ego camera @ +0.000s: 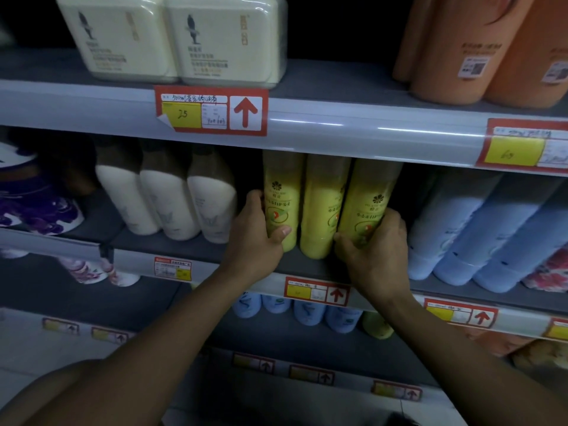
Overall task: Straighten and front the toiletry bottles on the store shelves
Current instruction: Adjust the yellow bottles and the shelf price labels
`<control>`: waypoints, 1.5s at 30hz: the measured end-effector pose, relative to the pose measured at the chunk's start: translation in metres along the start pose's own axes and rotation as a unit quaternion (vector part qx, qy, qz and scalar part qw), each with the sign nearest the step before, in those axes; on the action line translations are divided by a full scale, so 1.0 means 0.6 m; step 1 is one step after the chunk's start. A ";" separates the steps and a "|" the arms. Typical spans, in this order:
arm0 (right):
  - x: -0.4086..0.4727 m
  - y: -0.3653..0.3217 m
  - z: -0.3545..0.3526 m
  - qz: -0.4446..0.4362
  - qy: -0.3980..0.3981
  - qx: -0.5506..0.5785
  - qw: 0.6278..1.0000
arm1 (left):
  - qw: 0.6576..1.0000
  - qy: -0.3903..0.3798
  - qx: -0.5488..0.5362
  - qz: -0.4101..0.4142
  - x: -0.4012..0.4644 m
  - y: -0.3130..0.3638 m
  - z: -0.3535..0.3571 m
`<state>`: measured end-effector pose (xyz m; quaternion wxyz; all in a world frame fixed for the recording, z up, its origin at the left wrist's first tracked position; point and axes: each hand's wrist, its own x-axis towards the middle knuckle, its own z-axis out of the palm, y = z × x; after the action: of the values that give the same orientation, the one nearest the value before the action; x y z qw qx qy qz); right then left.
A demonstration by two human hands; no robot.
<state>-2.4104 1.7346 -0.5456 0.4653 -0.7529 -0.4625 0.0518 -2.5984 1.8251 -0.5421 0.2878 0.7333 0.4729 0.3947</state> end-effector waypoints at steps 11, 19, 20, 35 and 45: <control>0.000 0.001 -0.009 0.000 -0.024 0.016 1.000 | 1.000 0.008 0.025 0.008 -0.004 0.012 -0.003; -0.005 -0.007 -0.023 0.006 -0.072 -0.008 0.997 | 0.999 0.004 0.030 0.017 -0.009 0.019 -0.017; -0.007 -0.007 -0.027 0.006 -0.082 -0.022 0.996 | 0.999 0.002 0.029 0.017 -0.011 0.021 -0.020; -0.028 -0.013 -0.138 -0.047 -0.238 -0.161 0.957 | 0.990 0.098 0.093 0.029 -0.044 0.070 -0.059; -0.041 0.053 -0.168 -0.189 -0.159 -0.054 0.967 | 0.983 0.069 0.157 0.060 -0.039 0.117 -0.038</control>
<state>-2.3526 1.6461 -0.5212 0.3456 -0.6576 -0.6670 0.0569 -2.5906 1.7772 -0.4816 0.1114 0.7677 0.5026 0.3816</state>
